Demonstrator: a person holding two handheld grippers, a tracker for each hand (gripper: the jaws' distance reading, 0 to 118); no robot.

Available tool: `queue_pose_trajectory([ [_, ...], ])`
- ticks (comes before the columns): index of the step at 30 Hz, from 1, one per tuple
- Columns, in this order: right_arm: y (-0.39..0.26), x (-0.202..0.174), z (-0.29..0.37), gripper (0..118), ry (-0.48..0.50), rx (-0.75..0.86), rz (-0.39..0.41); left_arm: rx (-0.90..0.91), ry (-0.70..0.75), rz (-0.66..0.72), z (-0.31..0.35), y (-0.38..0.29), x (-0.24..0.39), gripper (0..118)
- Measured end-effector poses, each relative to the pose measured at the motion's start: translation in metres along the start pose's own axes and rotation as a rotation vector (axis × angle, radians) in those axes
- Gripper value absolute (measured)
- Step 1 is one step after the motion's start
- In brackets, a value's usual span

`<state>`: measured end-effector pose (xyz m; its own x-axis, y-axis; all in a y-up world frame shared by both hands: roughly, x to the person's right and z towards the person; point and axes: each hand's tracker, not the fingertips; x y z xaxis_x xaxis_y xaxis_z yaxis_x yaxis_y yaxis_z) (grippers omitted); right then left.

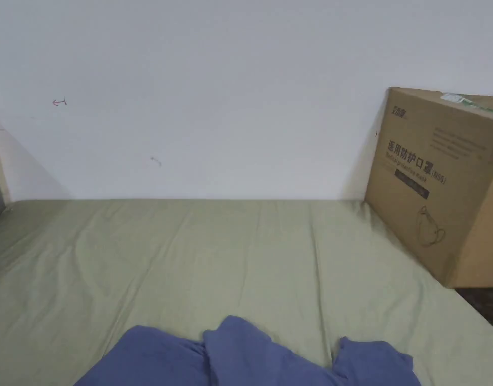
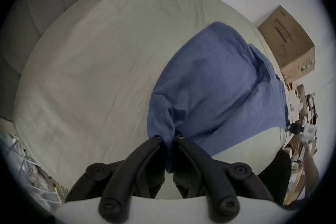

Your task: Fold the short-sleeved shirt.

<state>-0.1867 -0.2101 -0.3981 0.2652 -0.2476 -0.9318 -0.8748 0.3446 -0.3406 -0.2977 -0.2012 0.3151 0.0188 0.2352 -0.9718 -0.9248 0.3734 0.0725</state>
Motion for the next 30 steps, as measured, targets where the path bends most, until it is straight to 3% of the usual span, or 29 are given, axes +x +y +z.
queue_pose_trajectory([
  [4, -0.008, -0.003, 0.003, 1, -0.004, -0.012, -0.056, -0.056, -0.113, 0.115, 0.008, -0.007, -0.012, 5],
  [7, -0.009, -0.003, 0.003, 1, -0.008, -0.031, -0.128, -0.01, -0.15, 0.107, 0.014, -0.007, -0.026, 5],
  [8, -0.009, -0.006, 0.007, 4, -0.013, -0.014, -0.126, 0.007, -0.167, 0.113, 0.019, -0.007, -0.028, 6],
  [9, -0.01, -0.007, 0.01, 19, -0.019, 0.002, -0.115, 0.033, -0.18, 0.134, 0.024, -0.007, -0.03, 15],
  [10, -0.009, -0.01, 0.015, 45, -0.03, 0.022, -0.101, 0.064, -0.207, 0.151, 0.031, -0.007, -0.034, 31],
  [11, -0.01, -0.012, 0.02, 76, -0.068, 0.045, -0.082, 0.1, -0.211, 0.149, 0.05, -0.014, -0.019, 56],
  [12, -0.01, -0.013, 0.027, 106, -0.087, 0.071, -0.067, 0.125, -0.2, 0.14, 0.06, -0.015, -0.018, 102],
  [13, -0.015, -0.025, 0.041, 114, -0.073, 0.079, -0.07, 0.135, -0.189, 0.126, 0.068, -0.015, -0.017, 118],
  [17, -0.027, -0.052, 0.097, 115, 0.069, 0.246, -0.105, 0.297, -0.197, 0.116, 0.106, -0.015, -0.019, 113],
  [19, -0.035, -0.072, 0.124, 115, 0.12, 0.355, -0.076, 0.391, -0.222, 0.104, 0.133, -0.028, -0.003, 113],
  [23, -0.048, -0.117, 0.158, 114, 0.123, 0.538, -0.018, 0.578, -0.16, 0.03, 0.176, -0.044, 0.03, 115],
  [26, -0.058, -0.148, 0.166, 112, 0.14, 0.64, -0.028, 0.657, -0.116, 0.018, 0.192, -0.055, 0.054, 109],
  [27, -0.061, -0.155, 0.169, 100, 0.167, 0.663, -0.03, 0.656, -0.124, 0.015, 0.191, -0.052, 0.055, 90],
  [28, -0.062, -0.162, 0.171, 71, 0.2, 0.678, -0.026, 0.65, -0.132, 0.002, 0.192, -0.051, 0.058, 58],
  [29, -0.053, -0.162, 0.171, 26, 0.21, 0.668, -0.018, 0.637, -0.125, -0.027, 0.193, -0.049, 0.062, 18],
  [30, -0.05, -0.169, 0.17, 0, 0.193, 0.659, -0.013, 0.611, -0.072, -0.064, 0.192, -0.047, 0.065, 0],
])
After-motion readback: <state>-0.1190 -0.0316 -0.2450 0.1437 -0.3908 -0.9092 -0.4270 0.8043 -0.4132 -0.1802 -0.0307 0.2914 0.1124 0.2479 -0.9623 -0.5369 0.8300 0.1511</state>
